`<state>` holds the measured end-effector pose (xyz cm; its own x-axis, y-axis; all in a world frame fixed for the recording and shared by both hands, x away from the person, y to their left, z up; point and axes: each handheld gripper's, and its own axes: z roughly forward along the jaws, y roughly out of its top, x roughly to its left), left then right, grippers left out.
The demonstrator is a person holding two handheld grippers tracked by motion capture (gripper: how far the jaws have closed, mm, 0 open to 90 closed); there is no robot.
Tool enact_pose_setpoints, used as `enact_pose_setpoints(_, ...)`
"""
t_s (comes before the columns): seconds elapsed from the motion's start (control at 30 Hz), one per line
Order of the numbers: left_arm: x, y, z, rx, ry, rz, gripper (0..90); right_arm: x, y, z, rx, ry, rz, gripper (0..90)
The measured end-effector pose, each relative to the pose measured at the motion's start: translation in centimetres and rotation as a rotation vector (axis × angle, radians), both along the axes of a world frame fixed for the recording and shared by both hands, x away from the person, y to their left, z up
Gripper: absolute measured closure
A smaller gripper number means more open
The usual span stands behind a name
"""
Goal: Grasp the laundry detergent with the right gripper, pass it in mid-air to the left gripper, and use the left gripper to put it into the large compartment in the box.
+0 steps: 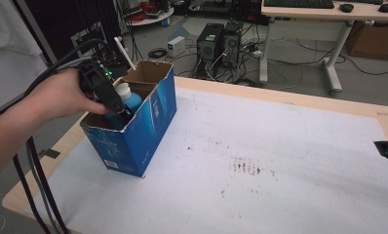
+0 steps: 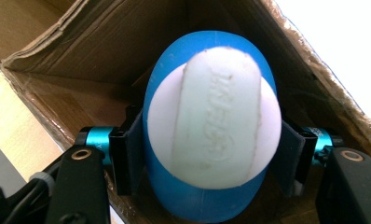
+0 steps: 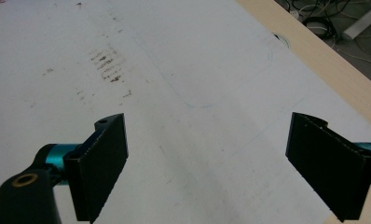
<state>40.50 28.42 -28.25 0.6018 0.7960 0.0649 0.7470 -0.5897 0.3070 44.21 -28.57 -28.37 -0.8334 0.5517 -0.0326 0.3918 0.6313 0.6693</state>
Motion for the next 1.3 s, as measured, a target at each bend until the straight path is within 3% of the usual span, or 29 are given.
enact_pose_setpoints(0.63,0.2,0.0,0.0,0.007,0.014,0.002,37.2,-0.1,-0.1,0.0,0.002,-0.001,0.0,12.1)
enact_pose_setpoints(0.87,0.2,-0.3,0.2,0.022,0.024,-0.014,26.9,-0.2,-0.3,0.0,0.004,-0.002,-0.002,12.1)
enact_pose_setpoints(1.1,-0.2,-0.2,3.0,0.066,-0.052,-0.005,19.0,-0.7,-0.4,-0.1,0.009,-0.006,-0.004,12.1)
enact_pose_setpoints(1.3,-0.9,-2.0,6.8,0.04,-0.167,-0.066,18.9,-1.3,-0.6,-0.1,0.034,-0.011,-0.011,12.1)
